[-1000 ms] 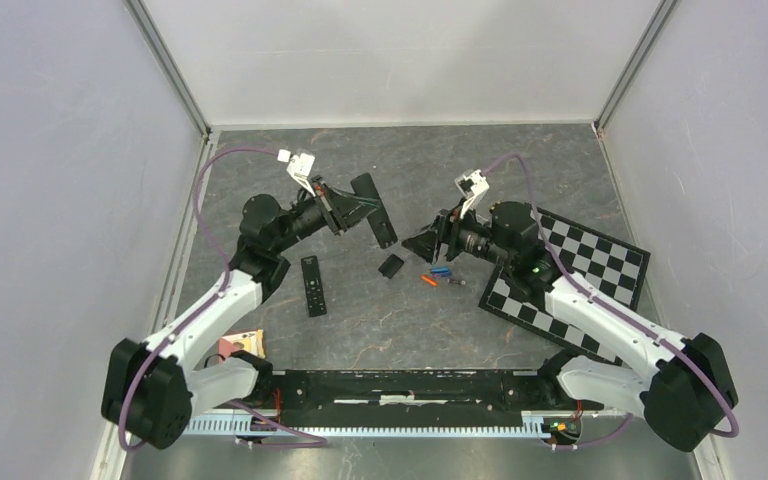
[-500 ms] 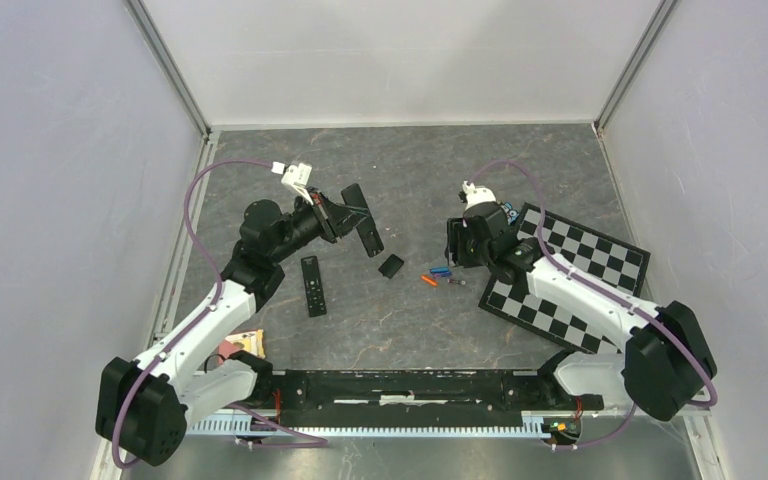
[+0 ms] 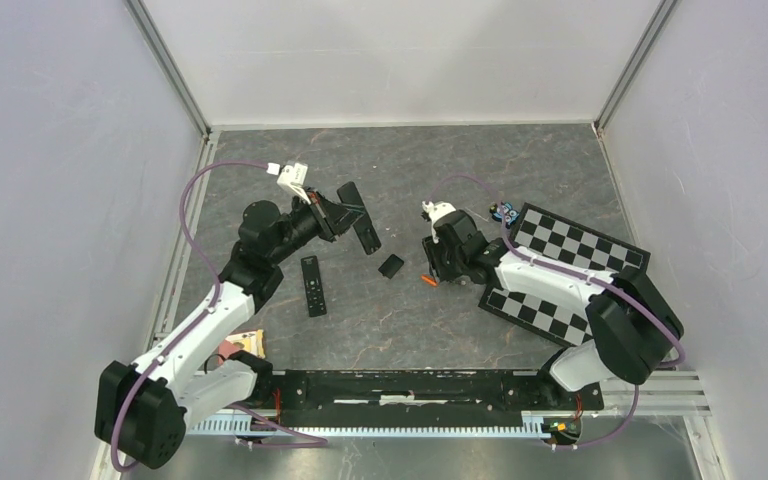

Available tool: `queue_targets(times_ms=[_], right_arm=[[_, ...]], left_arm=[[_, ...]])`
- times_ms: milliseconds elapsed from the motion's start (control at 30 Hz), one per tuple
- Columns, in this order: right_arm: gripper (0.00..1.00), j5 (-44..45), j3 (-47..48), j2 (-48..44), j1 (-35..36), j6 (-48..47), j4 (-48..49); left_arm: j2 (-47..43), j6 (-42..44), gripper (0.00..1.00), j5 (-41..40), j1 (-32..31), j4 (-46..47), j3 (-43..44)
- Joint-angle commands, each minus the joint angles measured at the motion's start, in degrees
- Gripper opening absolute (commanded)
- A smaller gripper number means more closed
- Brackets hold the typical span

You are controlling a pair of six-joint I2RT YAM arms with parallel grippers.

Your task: Load the batteries into the remote control

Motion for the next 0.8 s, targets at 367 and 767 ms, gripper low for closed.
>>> queue_targets(times_ms=[367, 767], right_arm=[[0.49, 1.4, 6.0, 5.2, -0.2, -17.1, -0.6], [0.51, -2.9, 8.5, 11.0, -2.4, -24.4, -2.1]], left_arm=[[-0.7, 0.8, 0.02, -3.2, 0.0, -1.8, 0.8], [-0.7, 1.3, 0.02, -3.3, 0.0, -2.7, 1.4]])
